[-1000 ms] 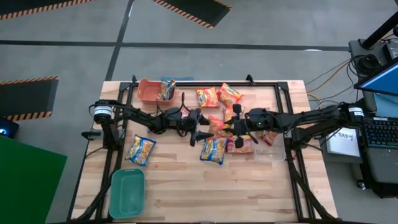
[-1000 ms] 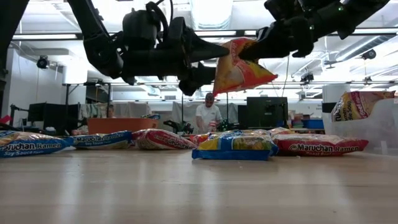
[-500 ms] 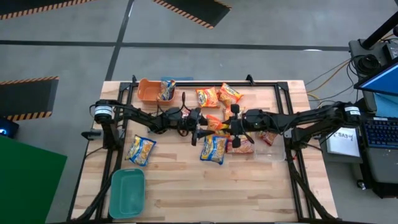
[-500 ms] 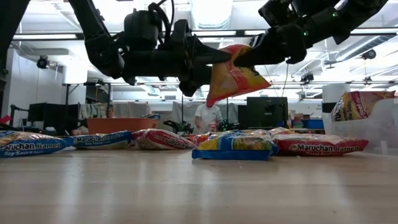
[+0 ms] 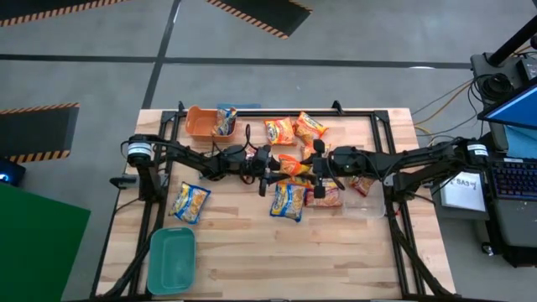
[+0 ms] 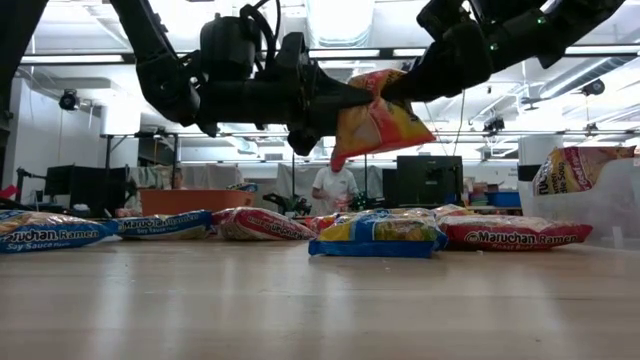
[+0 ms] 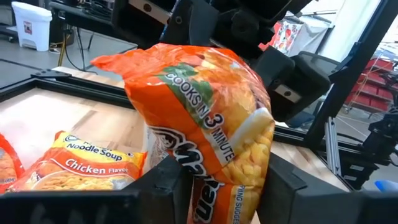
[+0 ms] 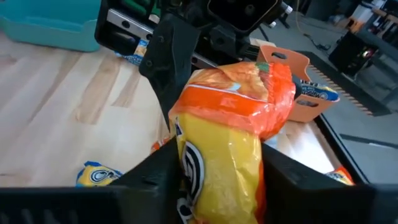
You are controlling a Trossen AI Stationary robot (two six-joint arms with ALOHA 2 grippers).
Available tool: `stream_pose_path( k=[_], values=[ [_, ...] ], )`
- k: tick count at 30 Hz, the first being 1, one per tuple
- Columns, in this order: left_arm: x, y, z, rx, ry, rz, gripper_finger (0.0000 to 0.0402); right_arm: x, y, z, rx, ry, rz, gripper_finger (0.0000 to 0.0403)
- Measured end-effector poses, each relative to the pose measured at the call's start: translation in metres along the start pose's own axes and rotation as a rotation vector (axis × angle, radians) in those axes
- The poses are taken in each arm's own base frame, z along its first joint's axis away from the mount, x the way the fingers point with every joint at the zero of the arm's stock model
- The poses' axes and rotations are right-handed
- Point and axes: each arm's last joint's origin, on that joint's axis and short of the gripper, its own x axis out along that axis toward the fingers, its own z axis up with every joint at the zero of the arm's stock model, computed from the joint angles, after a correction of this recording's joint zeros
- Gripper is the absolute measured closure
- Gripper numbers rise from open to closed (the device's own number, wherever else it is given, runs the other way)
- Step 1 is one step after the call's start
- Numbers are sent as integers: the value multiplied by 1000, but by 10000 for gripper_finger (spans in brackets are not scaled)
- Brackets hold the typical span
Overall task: Sort Maruchan noodles
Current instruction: Put the orange noodle pack into the green bin
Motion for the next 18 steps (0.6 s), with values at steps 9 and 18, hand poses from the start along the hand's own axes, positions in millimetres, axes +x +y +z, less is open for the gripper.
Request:
stream_pose_path(
  k=[9, 18],
  values=[
    [0, 0, 1, 25, -1, 0, 287, -11, -1, 5, 66, -1, -1, 183],
    [-2, -2, 1, 16, 52, 8, 321, -36, -5, 17, 84, -56, -13, 152]
  ],
)
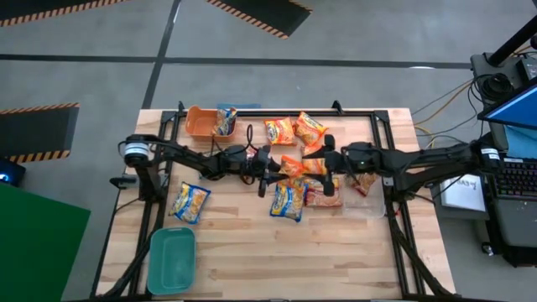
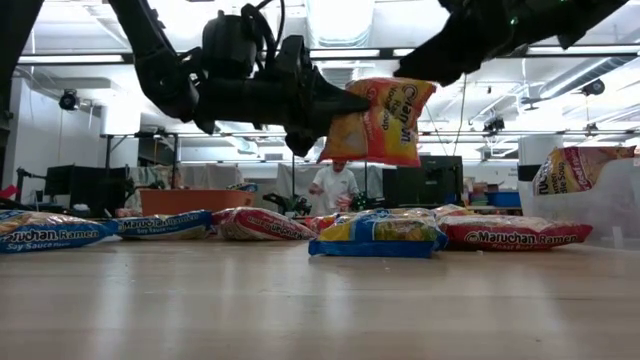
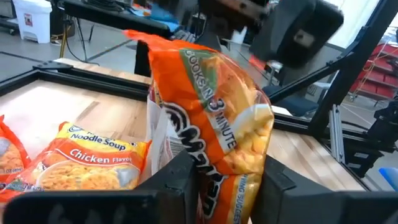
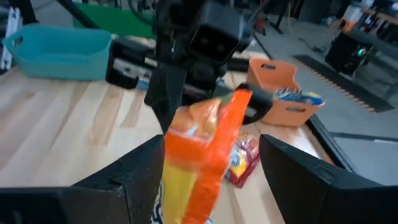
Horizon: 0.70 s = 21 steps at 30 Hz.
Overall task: Sort Maruchan noodles
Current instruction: Put the orange noodle pack into the green bin
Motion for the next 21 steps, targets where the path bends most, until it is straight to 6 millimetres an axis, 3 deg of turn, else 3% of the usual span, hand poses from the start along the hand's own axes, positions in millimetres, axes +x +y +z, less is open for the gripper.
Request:
stream_pose_path(
  k=[10, 21],
  values=[
    [-7, -9, 17, -9, 9, -32, 349, -31, -3, 14, 27, -67, -12, 149],
    [-25, -31, 50, -21, -26, -80, 356, -42, -3, -1, 83, 47, -51, 162]
  ],
)
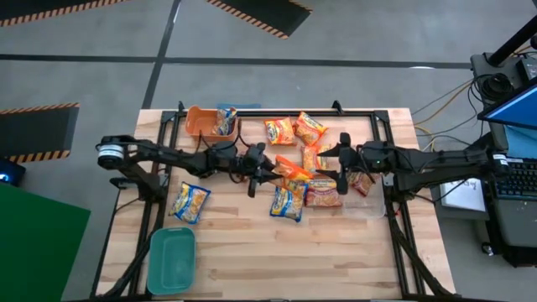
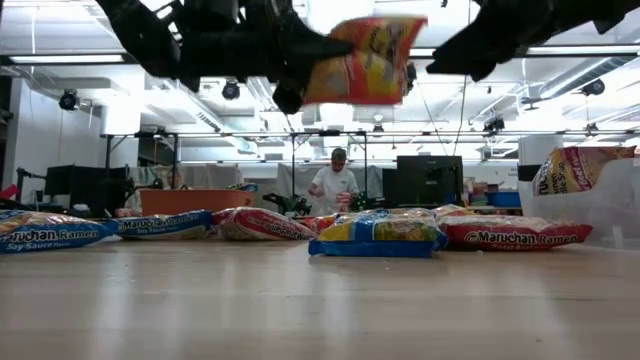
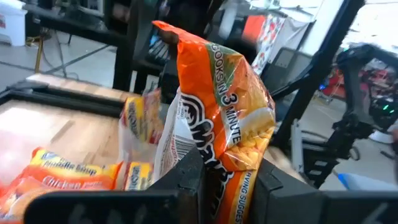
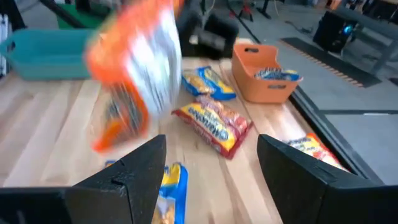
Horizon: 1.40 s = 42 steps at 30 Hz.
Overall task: Sort Maruchan noodles
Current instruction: Put the orange noodle pack into the green bin
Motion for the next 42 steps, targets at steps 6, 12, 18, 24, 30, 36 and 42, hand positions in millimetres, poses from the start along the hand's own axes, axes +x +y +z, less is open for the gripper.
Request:
stream_pose_path(
  k=[6, 12, 18, 24, 30, 36, 42],
  values=[
    [-5, -20, 24, -1, -1, -35, 356, 2, -2, -9, -19, 29, -41, 170],
    [-5, -40, 52, -14, 255, 9, 359, 3, -3, -18, -11, 93, -43, 168],
    [-17, -70, 75, 3, 666, 214, 361, 4, -3, -19, -12, 95, -45, 168],
    [-35, -105, 92, 47, 1039, 401, 362, 4, -3, -19, -11, 90, -46, 168],
    [-45, -144, 105, 33, 1198, 426, 362, 4, -3, -19, -11, 88, -46, 172],
    [-48, -184, 103, 5, 1255, 418, 362, 4, -3, -19, 15, 87, -45, 172],
    [-56, -217, 78, -70, 1309, 462, 362, 4, -2, -18, 52, 84, -27, 172]
  ],
)
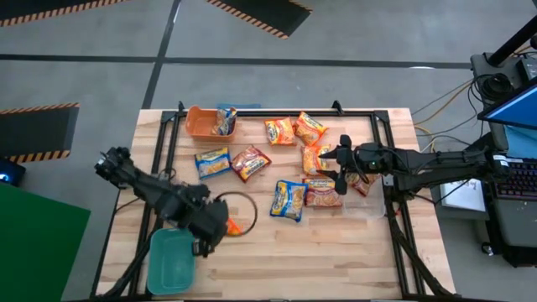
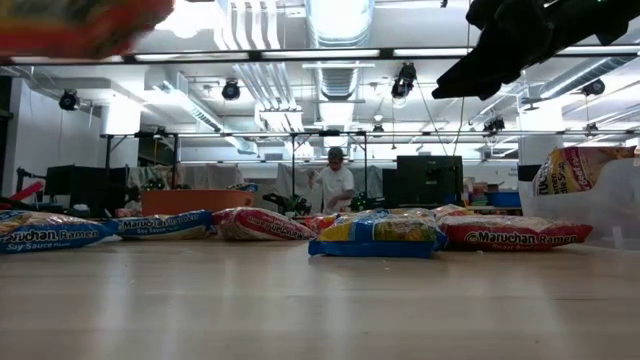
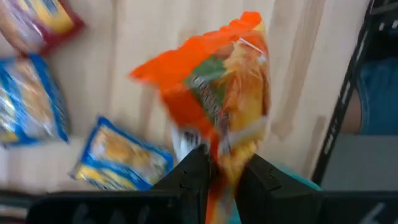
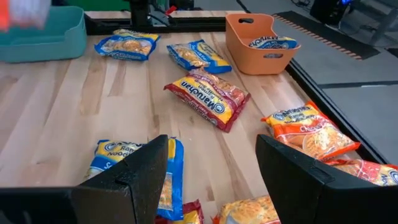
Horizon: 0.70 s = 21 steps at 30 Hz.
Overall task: Sort Maruchan noodles
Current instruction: Put the orange noodle pack into the green bin
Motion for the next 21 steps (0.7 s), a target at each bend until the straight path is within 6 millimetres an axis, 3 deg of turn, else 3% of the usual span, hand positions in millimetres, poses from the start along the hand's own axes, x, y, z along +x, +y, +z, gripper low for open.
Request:
stream_pose_path(
  k=[6, 11, 16, 21],
  values=[
    [16, -25, -32, -39, 91, 16, 362, 6, 1, -3, 21, 27, 28, 172],
    [26, -34, -47, -118, 105, 60, 362, 16, 2, -6, 24, 52, 28, 172],
    [41, -43, -39, -102, -25, 120, 362, 27, 3, -7, 13, 53, 28, 172],
    [74, -54, -20, 18, -29, 191, 362, 36, 4, -9, -15, 56, 26, 172]
  ],
)
